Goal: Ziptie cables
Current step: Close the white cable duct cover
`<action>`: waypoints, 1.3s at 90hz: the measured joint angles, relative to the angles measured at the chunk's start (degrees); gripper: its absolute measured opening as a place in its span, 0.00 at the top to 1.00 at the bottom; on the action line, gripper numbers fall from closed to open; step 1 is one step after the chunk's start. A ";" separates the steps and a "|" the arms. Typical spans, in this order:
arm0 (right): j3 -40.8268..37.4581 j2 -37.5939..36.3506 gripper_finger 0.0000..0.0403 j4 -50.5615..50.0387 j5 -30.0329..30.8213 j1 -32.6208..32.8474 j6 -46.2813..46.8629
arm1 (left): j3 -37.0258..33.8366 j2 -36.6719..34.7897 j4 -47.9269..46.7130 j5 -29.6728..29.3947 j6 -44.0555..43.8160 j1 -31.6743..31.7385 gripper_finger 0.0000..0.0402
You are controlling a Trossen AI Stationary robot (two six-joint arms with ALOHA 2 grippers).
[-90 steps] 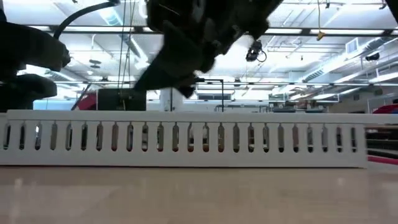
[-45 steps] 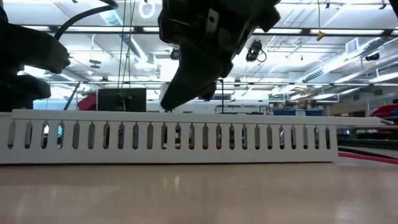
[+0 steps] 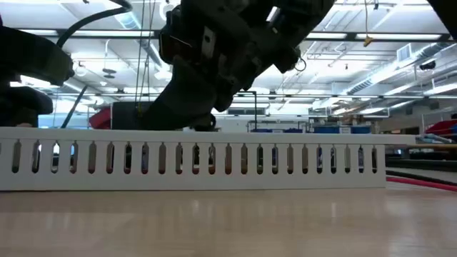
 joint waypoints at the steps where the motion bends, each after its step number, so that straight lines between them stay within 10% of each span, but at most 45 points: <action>1: 0.00 0.01 1.00 0.27 -0.10 -0.01 0.00 | 0.00 0.00 0.01 -0.04 0.00 0.00 0.40; 71: 0.07 -4.88 1.00 4.26 0.30 -0.33 -2.89 | 0.00 0.09 2.24 -1.16 -0.11 0.13 0.40; 117: -0.02 -10.25 1.00 -24.98 6.09 1.60 1.24 | 0.02 0.09 1.99 -0.58 0.39 0.11 0.40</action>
